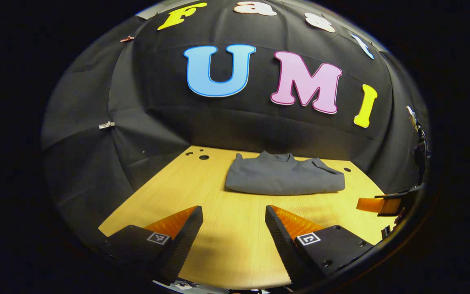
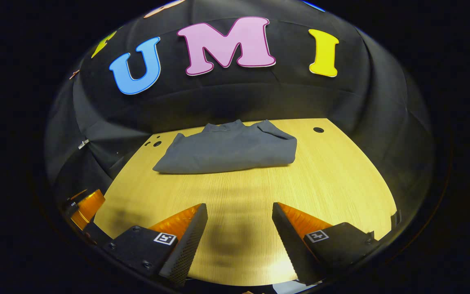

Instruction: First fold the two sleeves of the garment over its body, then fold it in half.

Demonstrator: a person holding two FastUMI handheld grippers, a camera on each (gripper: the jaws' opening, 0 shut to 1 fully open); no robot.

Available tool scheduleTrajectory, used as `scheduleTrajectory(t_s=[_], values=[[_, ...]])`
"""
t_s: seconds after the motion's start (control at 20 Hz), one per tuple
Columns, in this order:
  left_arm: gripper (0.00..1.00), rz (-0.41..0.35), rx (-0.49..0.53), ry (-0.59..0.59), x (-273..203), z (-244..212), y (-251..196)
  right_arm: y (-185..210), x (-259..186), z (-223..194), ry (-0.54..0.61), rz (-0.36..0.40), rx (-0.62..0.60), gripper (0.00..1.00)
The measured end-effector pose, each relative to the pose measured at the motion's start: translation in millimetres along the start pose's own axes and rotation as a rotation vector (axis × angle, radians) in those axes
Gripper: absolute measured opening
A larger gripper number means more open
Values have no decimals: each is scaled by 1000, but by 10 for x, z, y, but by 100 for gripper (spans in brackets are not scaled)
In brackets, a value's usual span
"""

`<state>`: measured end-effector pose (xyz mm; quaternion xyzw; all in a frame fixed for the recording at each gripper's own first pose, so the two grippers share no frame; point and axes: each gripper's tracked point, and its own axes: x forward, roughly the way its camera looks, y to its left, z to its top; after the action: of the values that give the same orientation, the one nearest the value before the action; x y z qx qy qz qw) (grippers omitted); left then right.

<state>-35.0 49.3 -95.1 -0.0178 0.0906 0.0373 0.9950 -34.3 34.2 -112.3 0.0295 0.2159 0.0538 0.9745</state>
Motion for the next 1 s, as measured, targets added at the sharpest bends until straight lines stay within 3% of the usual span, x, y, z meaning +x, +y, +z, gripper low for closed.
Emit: scheduleTrajectory(t_s=[0.25,0.3,0.5,0.65,0.85,1.0], values=[[94,-27,25,-9,-65,58,-175,-32,-29,128,-6,6,-13,99],[97,-35,40,-15,-74,78,-195,-32,-33,122,2,8,-6,99],[97,-28,102,-55,-247,303,-231,2,-40,196,-7,58,-9,99],[97,27,99,-91,-410,469,-260,-54,-38,216,-11,115,-33,99],[97,140,-47,-117,-682,529,-370,-189,-112,174,21,187,-89,99],[97,192,-85,-121,-888,468,-509,-262,-175,227,19,245,-119,99]])
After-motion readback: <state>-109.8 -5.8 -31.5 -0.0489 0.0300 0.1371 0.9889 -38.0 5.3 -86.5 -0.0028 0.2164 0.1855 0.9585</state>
